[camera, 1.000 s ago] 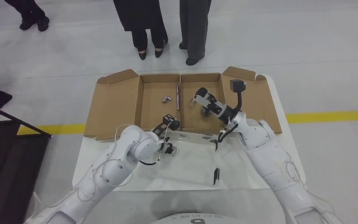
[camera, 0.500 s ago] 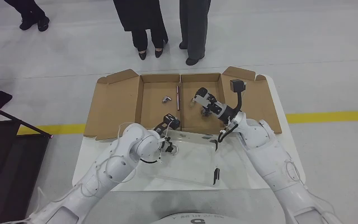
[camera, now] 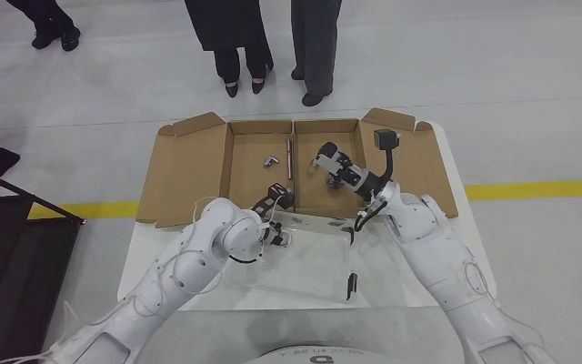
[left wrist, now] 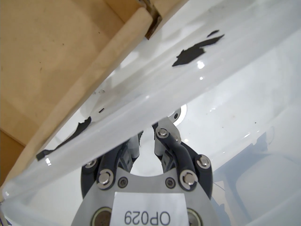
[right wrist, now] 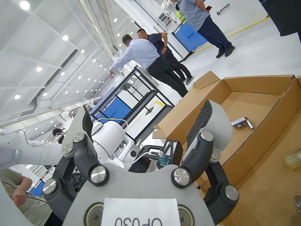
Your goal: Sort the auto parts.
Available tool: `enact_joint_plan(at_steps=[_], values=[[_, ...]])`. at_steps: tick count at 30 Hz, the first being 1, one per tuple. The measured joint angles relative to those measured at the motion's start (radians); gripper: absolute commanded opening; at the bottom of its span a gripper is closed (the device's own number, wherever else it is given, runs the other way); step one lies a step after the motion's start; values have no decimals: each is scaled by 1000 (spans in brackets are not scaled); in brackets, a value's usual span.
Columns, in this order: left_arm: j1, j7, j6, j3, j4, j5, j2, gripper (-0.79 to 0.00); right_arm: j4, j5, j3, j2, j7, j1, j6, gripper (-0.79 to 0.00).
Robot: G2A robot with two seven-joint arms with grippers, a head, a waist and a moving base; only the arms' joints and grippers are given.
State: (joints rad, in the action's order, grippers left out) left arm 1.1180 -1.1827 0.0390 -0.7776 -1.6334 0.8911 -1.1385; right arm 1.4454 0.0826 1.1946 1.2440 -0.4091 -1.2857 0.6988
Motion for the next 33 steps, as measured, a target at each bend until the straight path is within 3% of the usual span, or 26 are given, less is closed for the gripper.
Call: enact_joint_plan(at_steps=[7, 14, 20, 27, 33], values=[[82, -6, 41, -77, -125, -1, 30, -785, 0, 0, 0, 0, 0, 0, 0, 0], [192, 43, 119, -237, -217, -89, 70, -785, 0, 0, 0, 0, 0, 0, 0, 0], [261, 126, 205, -373, -244, -215, 93, -785, 0, 0, 0, 0, 0, 0, 0, 0], [321, 120, 310, -482, -274, -355, 115, -785, 0, 0, 0, 0, 0, 0, 0, 0], [326, 116, 321, -496, -275, -376, 117, -785, 0, 0, 0, 0, 0, 0, 0, 0]])
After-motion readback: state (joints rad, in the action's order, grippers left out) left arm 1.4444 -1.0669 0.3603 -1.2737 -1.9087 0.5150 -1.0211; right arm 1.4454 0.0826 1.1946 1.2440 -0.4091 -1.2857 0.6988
